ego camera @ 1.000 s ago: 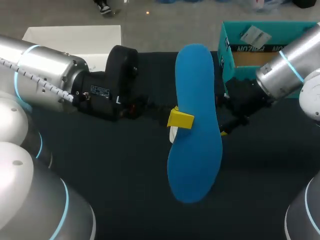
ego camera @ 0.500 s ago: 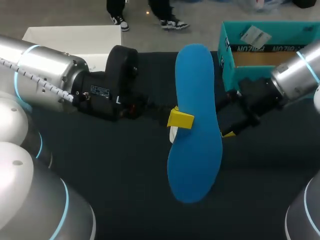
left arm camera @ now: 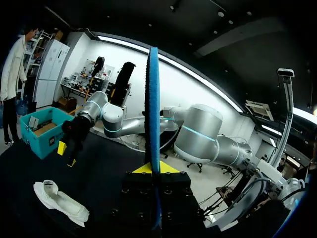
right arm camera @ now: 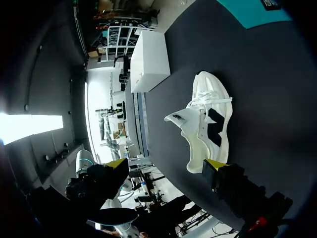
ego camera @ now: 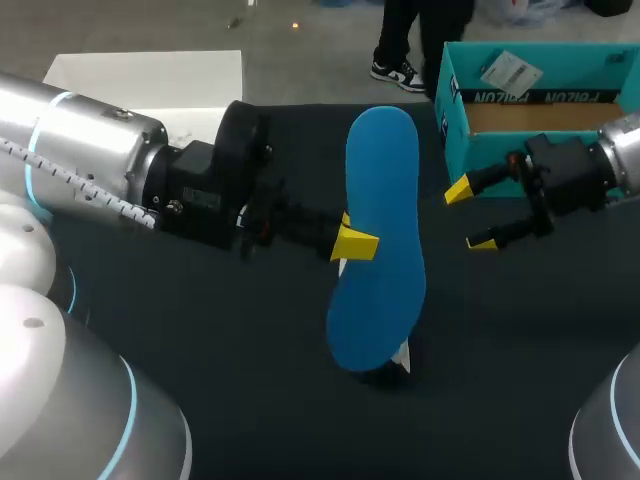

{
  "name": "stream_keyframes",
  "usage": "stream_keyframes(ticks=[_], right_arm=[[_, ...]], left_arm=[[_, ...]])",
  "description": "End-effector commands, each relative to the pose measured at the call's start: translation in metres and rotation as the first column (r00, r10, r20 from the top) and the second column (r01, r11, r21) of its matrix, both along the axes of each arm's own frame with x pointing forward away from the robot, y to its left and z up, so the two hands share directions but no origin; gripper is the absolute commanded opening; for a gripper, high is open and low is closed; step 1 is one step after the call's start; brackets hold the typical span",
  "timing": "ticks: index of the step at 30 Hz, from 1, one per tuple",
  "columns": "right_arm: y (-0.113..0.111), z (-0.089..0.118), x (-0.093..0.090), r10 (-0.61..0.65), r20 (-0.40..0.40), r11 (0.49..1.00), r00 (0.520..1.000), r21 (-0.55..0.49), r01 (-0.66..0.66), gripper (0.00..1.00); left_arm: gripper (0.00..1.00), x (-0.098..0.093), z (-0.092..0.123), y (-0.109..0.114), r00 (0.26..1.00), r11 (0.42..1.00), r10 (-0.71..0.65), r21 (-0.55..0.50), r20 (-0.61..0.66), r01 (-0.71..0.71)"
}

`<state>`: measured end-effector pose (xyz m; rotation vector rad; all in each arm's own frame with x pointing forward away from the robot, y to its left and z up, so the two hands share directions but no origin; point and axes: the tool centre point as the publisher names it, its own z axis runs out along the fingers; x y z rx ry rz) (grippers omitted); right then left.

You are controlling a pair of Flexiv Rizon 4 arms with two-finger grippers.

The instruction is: Take the shoe out of the shoebox, open the shoe tongue, remove and reinsert the insole, then place the shoe into the shoebox

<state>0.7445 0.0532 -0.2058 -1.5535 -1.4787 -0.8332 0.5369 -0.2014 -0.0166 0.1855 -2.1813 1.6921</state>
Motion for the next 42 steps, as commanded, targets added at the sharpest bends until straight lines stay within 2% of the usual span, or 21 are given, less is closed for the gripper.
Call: stream_keyframes(ticks=[1,2,5,8,19,23,24,25,27,29,32,35,42], right_arm=[[-0.001,0.011,-0.007,-0.015,0.015,1.000,1.000,0.008,0.015,1.00],[0.000,0.013,-0.008,-0.014,0.022,1.000,1.000,0.012,0.013,1.00],[0.000,0.016,-0.010,-0.014,0.028,1.000,1.000,0.017,0.013,1.00],[-0.001,0.016,-0.013,-0.017,0.028,1.000,0.999,0.017,0.016,1.00],[-0.005,0.004,-0.022,-0.045,-0.020,0.998,0.999,0.034,0.046,1.00],[-0.001,0.008,-0.026,-0.040,-0.025,0.997,0.999,0.058,0.042,1.00],[-0.001,0.009,-0.026,-0.041,-0.026,0.997,0.999,0.065,0.043,1.00],[-0.001,0.009,-0.026,-0.041,-0.028,0.997,0.999,0.071,0.043,1.00],[0.001,0.012,-0.027,-0.041,-0.038,0.994,0.998,0.097,0.045,1.00],[0.001,0.015,-0.029,-0.038,-0.050,0.990,0.998,0.135,0.045,1.00],[0.000,0.021,-0.030,-0.040,-0.051,0.987,0.998,0.152,0.047,1.00],[-0.001,0.023,-0.031,-0.044,-0.046,0.987,0.998,0.155,0.051,1.00],[-0.003,0.022,-0.033,-0.053,-0.054,0.985,0.997,0.161,0.061,1.00]], left_arm=[[0.00,0.009,-0.006,0.015,0.948,0.998,-0.014,0.062,0.318,-0.006],[0.00,0.016,-0.007,0.014,0.934,0.999,-0.020,0.037,0.356,0.007],[0.00,0.029,-0.013,0.013,0.847,0.996,-0.075,0.076,0.527,0.041],[0.00,0.048,-0.014,0.007,0.772,0.999,-0.038,0.036,0.635,0.020],[0.00,0.051,-0.014,0.005,0.769,0.999,-0.038,0.041,0.638,0.015],[0.00,0.051,-0.014,0.005,0.769,0.999,-0.038,0.041,0.638,0.015],[0.00,0.057,-0.019,0.005,0.713,1.000,-0.024,0.015,0.701,0.019],[0.00,0.067,-0.025,0.003,0.643,0.996,0.006,-0.064,0.766,0.067],[0.00,0.080,-0.029,-0.001,0.561,0.969,0.104,-0.211,0.821,0.129],[0.00,0.093,-0.037,-0.001,0.456,0.947,0.092,-0.220,0.885,0.236],[0.00,0.111,-0.043,-0.007,0.352,0.907,0.114,-0.242,0.929,0.344],[0.00,0.125,-0.045,-0.015,0.243,0.900,0.076,-0.172,0.967,0.401],[0.00,0.125,-0.045,-0.015,0.243,0.900,0.076,-0.172,0.967,0.401]])
